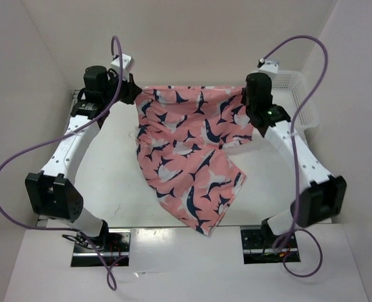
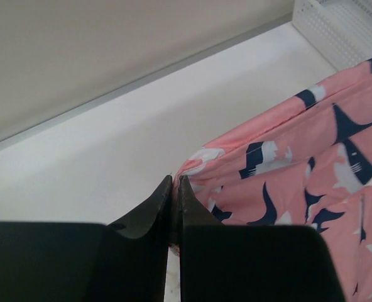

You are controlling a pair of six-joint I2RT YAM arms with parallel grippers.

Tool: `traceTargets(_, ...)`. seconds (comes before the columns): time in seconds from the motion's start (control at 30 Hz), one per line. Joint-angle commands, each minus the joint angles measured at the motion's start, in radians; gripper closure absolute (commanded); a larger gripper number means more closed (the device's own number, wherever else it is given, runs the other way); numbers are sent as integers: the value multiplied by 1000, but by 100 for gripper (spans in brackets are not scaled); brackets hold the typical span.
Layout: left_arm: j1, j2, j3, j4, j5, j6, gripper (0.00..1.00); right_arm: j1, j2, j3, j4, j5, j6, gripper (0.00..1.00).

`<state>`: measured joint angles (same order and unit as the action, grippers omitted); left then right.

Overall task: Fold and stack the shorts
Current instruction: Flatten the shorts out, then fold the shorts

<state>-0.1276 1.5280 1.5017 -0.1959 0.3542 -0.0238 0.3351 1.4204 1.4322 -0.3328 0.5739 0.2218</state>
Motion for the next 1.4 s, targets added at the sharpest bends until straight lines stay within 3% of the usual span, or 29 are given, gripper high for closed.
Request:
traceTargets(0.0, 9, 64, 49, 137, -17, 24, 100, -77, 133, 40, 109, -220, 83, 99)
traceTargets(0.13, 9, 156, 69, 193, -40, 24, 100, -116, 329, 129, 141, -269, 119, 99)
traceTargets(0.37, 9, 348, 210, 222, -49, 24, 100, -174, 636, 442, 68, -318, 129, 99)
traceTargets(0.57, 19, 486, 363, 233, 11, 24, 100, -197, 650, 465, 40, -365, 139, 99)
traceTargets(0.9, 28, 528, 382, 161, 114, 24, 100, -128, 264, 96, 31, -425, 137, 99)
traceTargets(1.07, 37, 491, 315, 141, 140, 24, 100, -79, 97, -16, -32, -434, 99, 99)
traceTargets(1.27, 37, 433, 263, 113, 183, 24, 100, -25, -130, -177, -72, -564, 16, 99)
traceTargets(1.37, 48, 391, 198, 113, 193, 24, 100, 57, -228, -219, -119, -601, -27, 99)
